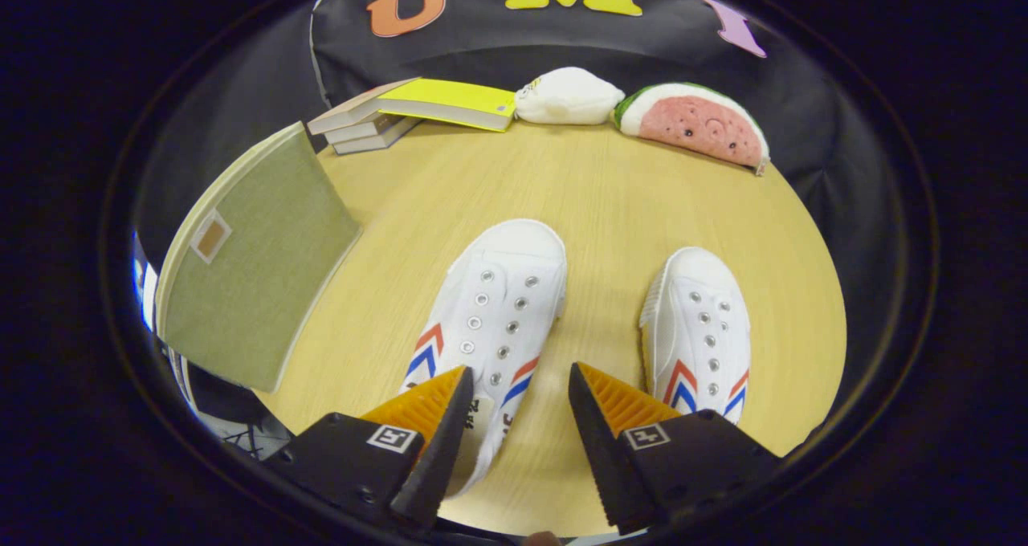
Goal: Open the storage box then place both shoes into the box .Put the left shoe in first, then the right shoe, with the right side of both shoes facing outward in a uniform manner.
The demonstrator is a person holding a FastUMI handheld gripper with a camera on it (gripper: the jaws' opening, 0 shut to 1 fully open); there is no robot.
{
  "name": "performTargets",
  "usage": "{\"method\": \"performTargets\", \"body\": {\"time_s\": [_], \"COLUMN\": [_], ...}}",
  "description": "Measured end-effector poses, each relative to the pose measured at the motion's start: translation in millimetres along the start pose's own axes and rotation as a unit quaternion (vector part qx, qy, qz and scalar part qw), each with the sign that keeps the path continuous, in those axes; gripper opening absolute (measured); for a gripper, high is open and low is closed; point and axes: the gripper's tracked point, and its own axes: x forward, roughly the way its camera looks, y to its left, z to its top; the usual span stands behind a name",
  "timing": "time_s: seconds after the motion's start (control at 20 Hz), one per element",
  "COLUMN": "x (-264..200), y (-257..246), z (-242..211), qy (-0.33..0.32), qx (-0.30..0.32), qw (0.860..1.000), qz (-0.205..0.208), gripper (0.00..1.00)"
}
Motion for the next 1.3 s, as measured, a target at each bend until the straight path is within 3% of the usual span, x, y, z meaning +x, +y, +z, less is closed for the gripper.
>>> {"method": "performTargets", "body": {"time_s": [0.1,0.2,0.35,0.4,0.65,1.0,1.1,1.3], "x": [2.1,3.1,1.0,1.5,-10.3,-61.0,-82.8,-129.9], "y": [8.1,8.1,8.6,9.9,20.5,58.3,73.7,127.6], "z": [-1.8,-0.1,-0.5,-1.1,-0.1,13.9,29.1,72.9], "qy": [0.009,0.012,0.005,0.002,-0.007,-0.041,-0.056,-0.094], "qx": [0.015,0.026,0.065,0.084,0.169,0.175,0.163,0.185], "qw": [1.0,0.999,0.997,0.995,0.979,0.974,0.976,0.967], "qz": [0.024,0.029,0.048,0.06,0.115,0.139,0.134,0.15], "gripper": [0.6,0.33,0.19,0.09,0.06,0.06,0.06,0.06]}}
